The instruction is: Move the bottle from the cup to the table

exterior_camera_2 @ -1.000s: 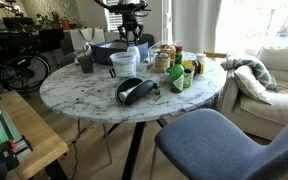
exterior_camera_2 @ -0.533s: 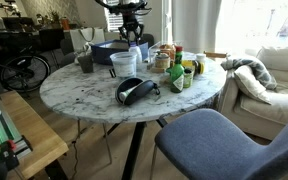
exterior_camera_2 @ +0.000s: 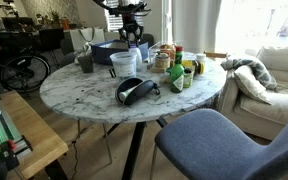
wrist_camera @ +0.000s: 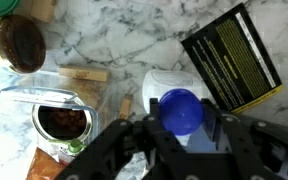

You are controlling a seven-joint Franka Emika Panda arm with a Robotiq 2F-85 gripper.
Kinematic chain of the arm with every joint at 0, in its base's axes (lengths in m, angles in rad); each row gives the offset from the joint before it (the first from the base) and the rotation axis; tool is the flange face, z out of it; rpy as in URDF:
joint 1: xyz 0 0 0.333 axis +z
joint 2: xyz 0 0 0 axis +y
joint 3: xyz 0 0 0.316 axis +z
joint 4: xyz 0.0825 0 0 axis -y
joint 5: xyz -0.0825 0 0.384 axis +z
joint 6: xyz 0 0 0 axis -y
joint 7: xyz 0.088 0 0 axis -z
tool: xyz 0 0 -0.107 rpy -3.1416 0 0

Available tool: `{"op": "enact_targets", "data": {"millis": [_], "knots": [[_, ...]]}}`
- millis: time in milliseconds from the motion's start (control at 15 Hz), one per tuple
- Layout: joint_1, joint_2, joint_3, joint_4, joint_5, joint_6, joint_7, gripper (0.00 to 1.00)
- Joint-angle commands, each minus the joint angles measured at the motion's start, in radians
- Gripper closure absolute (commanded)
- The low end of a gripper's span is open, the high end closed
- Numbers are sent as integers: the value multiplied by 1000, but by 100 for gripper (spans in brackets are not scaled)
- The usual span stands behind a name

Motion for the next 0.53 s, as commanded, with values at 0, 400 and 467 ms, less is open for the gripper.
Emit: {"op": "enact_targets", "data": {"millis": [0, 400, 467], "knots": [[1, 3, 1, -9, -23, -2, 29, 78], [-4, -18, 6, -13, -10, 5, 37, 2], [-7, -36, 11, -19, 0, 4, 28, 0]]}}
